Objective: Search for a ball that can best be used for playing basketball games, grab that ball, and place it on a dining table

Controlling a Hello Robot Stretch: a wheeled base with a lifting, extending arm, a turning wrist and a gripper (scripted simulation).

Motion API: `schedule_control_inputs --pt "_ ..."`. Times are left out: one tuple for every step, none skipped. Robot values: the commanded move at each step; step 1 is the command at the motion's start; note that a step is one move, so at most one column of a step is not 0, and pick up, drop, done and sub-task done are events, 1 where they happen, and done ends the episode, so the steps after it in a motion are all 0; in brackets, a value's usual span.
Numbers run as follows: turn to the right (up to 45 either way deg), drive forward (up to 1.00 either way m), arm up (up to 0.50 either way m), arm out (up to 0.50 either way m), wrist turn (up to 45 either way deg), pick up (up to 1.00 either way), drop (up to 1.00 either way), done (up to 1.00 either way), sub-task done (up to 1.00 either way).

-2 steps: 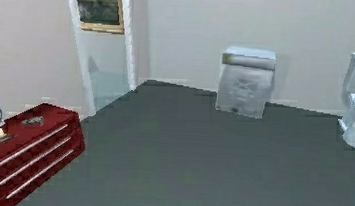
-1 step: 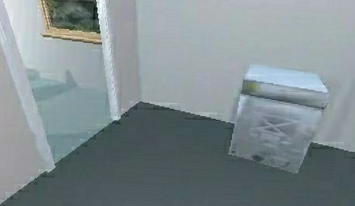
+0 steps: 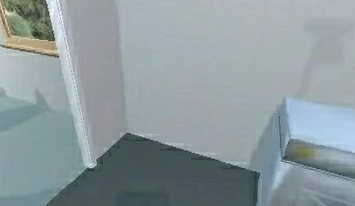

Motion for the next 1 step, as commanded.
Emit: schedule_control_inputs --pt "-39.0 0.00 0.00 0.00 0.0 0.00 0.00 0.00 0.00"
